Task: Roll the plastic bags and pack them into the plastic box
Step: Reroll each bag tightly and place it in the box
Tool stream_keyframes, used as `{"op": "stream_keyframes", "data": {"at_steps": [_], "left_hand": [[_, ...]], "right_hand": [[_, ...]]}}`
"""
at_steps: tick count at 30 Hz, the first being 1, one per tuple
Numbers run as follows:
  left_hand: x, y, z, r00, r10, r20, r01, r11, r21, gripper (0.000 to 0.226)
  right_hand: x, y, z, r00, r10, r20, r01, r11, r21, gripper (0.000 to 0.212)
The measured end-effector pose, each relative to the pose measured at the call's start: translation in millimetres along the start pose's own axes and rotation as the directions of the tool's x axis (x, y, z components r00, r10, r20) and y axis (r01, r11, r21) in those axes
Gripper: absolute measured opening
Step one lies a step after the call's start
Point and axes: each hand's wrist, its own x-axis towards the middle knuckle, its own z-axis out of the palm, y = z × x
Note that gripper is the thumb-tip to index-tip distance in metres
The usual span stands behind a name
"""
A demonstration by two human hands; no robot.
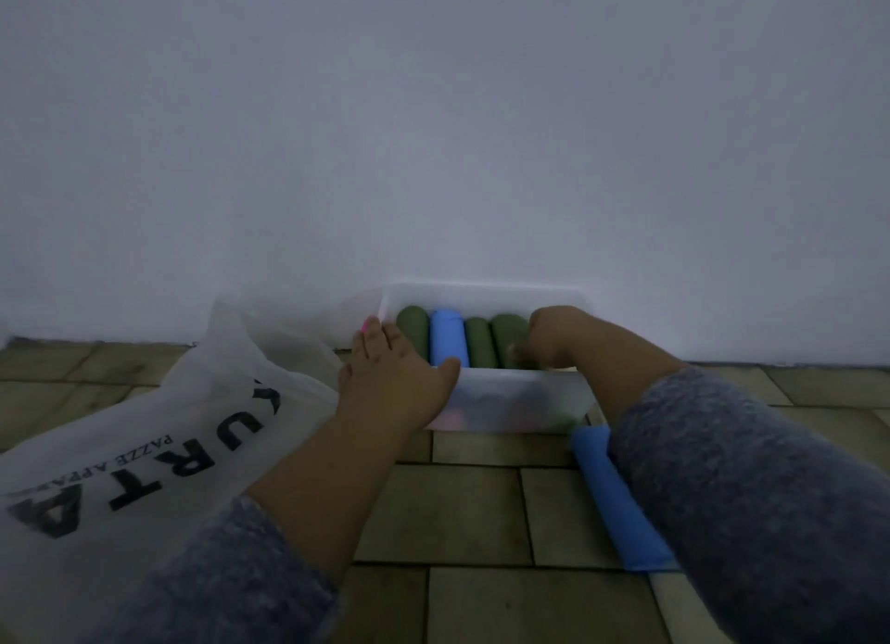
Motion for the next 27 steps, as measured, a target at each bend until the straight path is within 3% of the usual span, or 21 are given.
{"op": "stream_keyframes", "data": {"at_steps": [2, 4, 7, 9, 11, 13, 15, 17, 20, 23, 25, 27], "left_hand": [[-3, 0, -2, 1.000, 0.020, -0.021, -0.020, 0.999, -0.032, 0.097], [-16, -5, -2, 0.989, 0.097, -0.111, -0.102, 0.994, -0.041, 0.093], [-62, -19, 14, 0.921, 0.277, -0.275, -0.302, 0.952, -0.054, 0.082], [-99, -32, 34, 0.933, 0.333, -0.137, -0.334, 0.942, 0.020, 0.072], [-128, -49, 54, 0.938, 0.281, 0.203, -0.313, 0.938, 0.149, 0.075], [-140, -62, 66, 0.886, 0.217, 0.409, -0.329, 0.917, 0.225, 0.082], [-141, -68, 69, 0.880, 0.212, 0.425, -0.327, 0.919, 0.219, 0.084], [-140, -70, 69, 0.886, 0.211, 0.412, -0.314, 0.928, 0.201, 0.085], [-141, -71, 70, 0.908, 0.210, 0.363, -0.286, 0.943, 0.171, 0.090], [-150, -75, 71, 0.941, 0.305, 0.145, -0.306, 0.952, -0.013, 0.088], [-155, -77, 67, 0.890, 0.452, -0.058, -0.455, 0.872, -0.184, 0.074], [-157, -73, 58, 0.857, 0.494, -0.145, -0.513, 0.799, -0.314, 0.057]], "right_hand": [[-16, 12, -6, 0.978, -0.033, -0.206, 0.061, 0.990, 0.130, 0.043], [-41, 29, -6, 0.911, -0.006, -0.413, 0.134, 0.950, 0.282, 0.021], [-76, 59, 16, 0.916, -0.023, -0.399, 0.081, 0.988, 0.130, 0.016], [-97, 74, 46, 0.971, -0.003, -0.237, 0.001, 1.000, -0.008, 0.023], [-113, 81, 78, 0.993, 0.042, -0.107, -0.053, 0.994, -0.098, 0.034], [-125, 80, 99, 0.990, 0.083, -0.116, -0.097, 0.987, -0.125, 0.047], [-133, 75, 109, 0.975, 0.049, -0.217, -0.068, 0.994, -0.081, 0.045], [-140, 64, 118, 0.955, -0.092, -0.282, 0.076, 0.995, -0.067, 0.039], [-160, 37, 135, 0.930, -0.283, -0.235, 0.268, 0.959, -0.092, 0.045], [-180, 19, 151, 0.893, -0.402, -0.202, 0.396, 0.916, -0.073, 0.052], [-191, 16, 158, 0.864, -0.465, -0.193, 0.464, 0.884, -0.051, 0.053], [-200, 14, 161, 0.833, -0.518, -0.195, 0.516, 0.854, -0.064, 0.053]]}}
